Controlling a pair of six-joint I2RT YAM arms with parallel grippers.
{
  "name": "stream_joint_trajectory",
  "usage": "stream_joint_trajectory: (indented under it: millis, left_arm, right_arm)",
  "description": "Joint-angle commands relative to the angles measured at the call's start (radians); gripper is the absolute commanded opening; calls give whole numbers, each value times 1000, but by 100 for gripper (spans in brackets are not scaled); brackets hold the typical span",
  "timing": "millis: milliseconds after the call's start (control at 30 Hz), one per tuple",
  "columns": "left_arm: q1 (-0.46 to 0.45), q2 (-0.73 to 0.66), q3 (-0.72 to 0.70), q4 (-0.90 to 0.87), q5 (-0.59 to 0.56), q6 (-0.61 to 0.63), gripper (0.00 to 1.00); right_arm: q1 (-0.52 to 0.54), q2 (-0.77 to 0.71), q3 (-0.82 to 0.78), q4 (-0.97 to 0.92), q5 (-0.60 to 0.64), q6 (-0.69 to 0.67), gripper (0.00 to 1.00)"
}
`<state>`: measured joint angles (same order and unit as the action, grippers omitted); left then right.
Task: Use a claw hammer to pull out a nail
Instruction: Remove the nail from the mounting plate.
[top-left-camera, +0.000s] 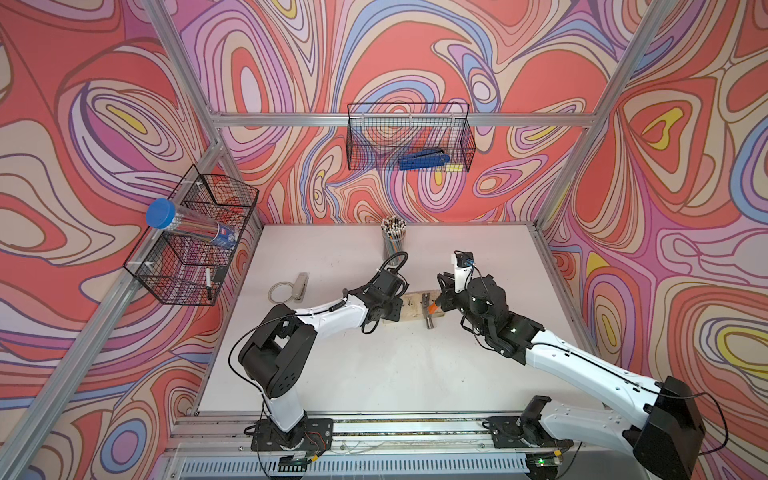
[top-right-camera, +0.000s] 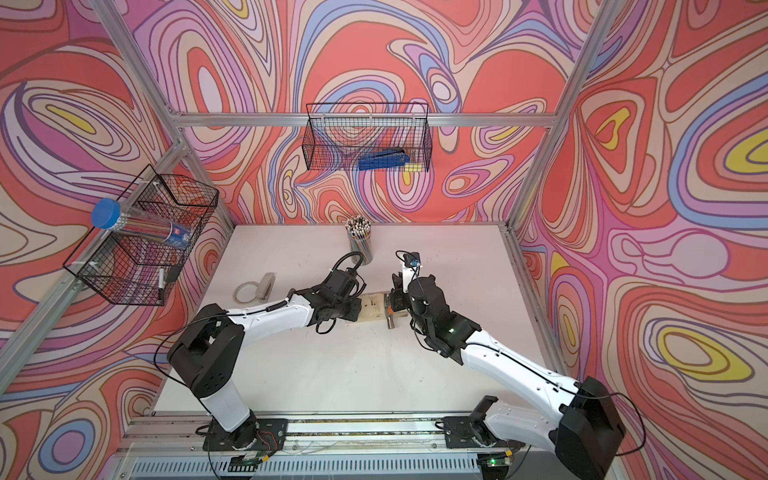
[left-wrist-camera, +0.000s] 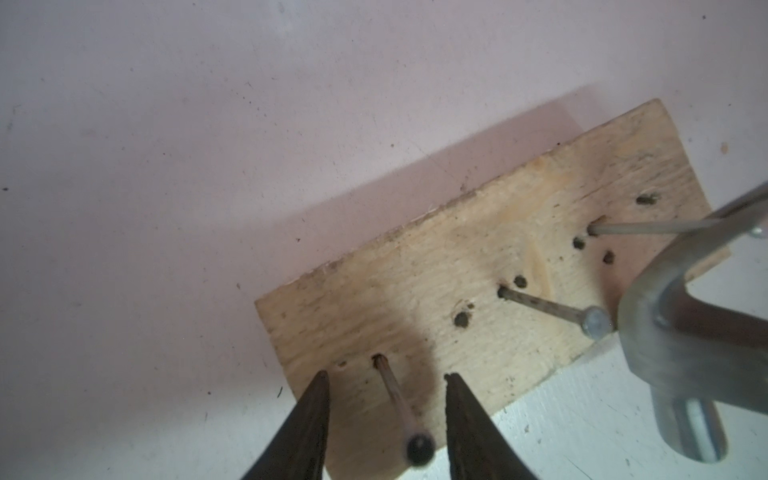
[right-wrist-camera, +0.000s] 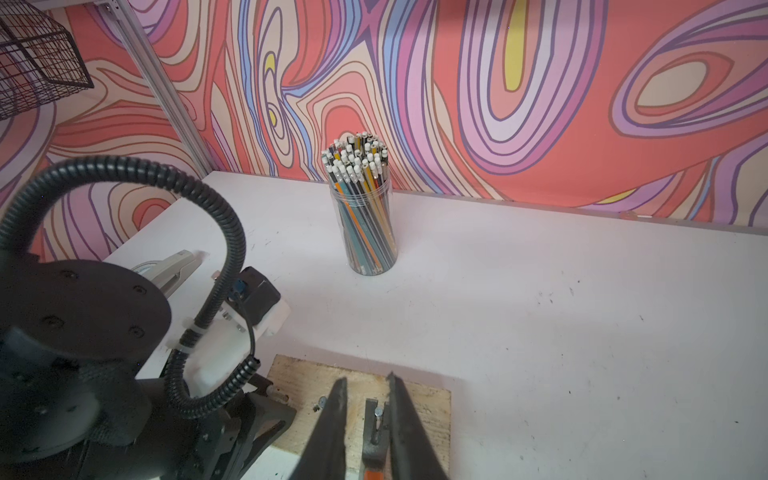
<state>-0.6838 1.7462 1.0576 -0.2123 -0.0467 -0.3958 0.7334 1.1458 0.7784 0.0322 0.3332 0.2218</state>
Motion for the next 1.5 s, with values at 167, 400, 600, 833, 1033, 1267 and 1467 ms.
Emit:
stream_joint_trajectory:
  millis: [167,400,600,833,1033,1267,1467]
  left_arm:
    - [-11,102,-77,-150,29,-27,46]
    - [-11,108,-78,-156,26,-34,46]
    - [-11,111,-77,-157,28,-37,45]
    - [-10,115,-76,-157,27,-38,45]
    - [-11,122,-71,-166,23,-41,45]
    - [-11,165,-34,-226,-15,-64,45]
    - [-11,200,-8,-273,-39,-78,44]
  right_arm:
    - [50,55,-110,-194,-15,21,0]
    - [77,46,-135,-170,23,30,0]
    - [102,40,-155,-160,53,42,0]
    - [118,12,-190,-125,88,59,0]
    - [128,18,-195,-101,104,58,0]
    - [142,30,-173,-96,122,33,0]
    - [159,39,-153,-103,155,9,0]
